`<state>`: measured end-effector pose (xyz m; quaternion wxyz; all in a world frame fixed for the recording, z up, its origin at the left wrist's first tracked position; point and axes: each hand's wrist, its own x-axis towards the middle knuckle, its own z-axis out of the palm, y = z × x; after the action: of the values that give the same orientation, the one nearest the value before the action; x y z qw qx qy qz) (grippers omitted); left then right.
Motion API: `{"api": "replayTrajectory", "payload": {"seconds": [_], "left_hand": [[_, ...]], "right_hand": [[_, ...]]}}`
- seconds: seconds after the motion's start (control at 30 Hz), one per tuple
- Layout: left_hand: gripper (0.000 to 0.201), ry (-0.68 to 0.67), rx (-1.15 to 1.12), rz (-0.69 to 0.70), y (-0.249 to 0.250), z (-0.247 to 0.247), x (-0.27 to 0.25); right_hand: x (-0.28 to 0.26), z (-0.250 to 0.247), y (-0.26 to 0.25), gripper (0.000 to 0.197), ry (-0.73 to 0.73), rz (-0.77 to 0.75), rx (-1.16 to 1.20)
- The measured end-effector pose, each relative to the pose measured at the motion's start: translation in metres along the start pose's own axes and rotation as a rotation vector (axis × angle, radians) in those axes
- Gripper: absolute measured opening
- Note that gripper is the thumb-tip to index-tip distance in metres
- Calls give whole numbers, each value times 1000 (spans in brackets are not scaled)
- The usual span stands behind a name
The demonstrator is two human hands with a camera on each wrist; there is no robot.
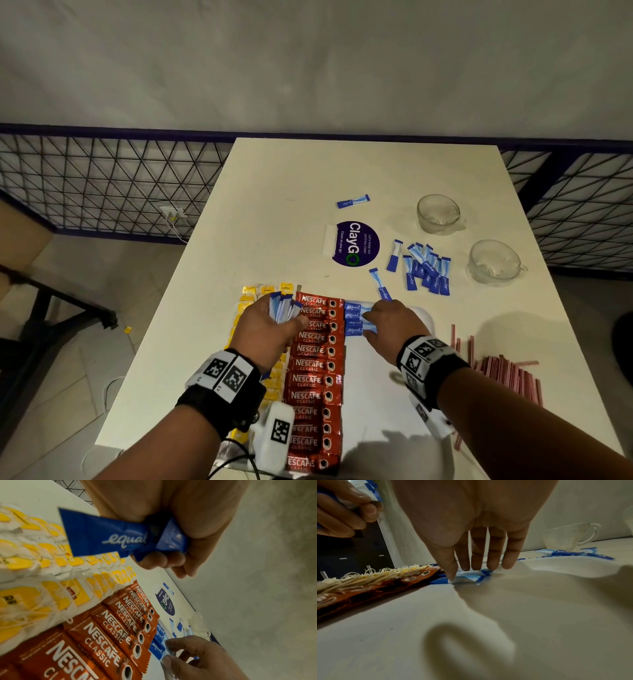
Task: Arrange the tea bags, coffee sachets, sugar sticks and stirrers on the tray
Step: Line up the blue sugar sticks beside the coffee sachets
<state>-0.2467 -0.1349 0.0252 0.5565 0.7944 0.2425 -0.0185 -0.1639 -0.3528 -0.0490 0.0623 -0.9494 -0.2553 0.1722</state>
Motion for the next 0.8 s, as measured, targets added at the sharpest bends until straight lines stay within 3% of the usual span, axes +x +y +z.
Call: {"api": "replayTrajectory", "payload": {"seconds": [0.63, 0.8], "left_hand": [[22, -3, 3, 5, 4, 0, -2], [22, -8, 3, 10, 5, 0, -2]], "right_hand": [[0, 0, -2, 32, -6, -70, -69], [1, 3, -1, 29, 52, -60, 25]]}}
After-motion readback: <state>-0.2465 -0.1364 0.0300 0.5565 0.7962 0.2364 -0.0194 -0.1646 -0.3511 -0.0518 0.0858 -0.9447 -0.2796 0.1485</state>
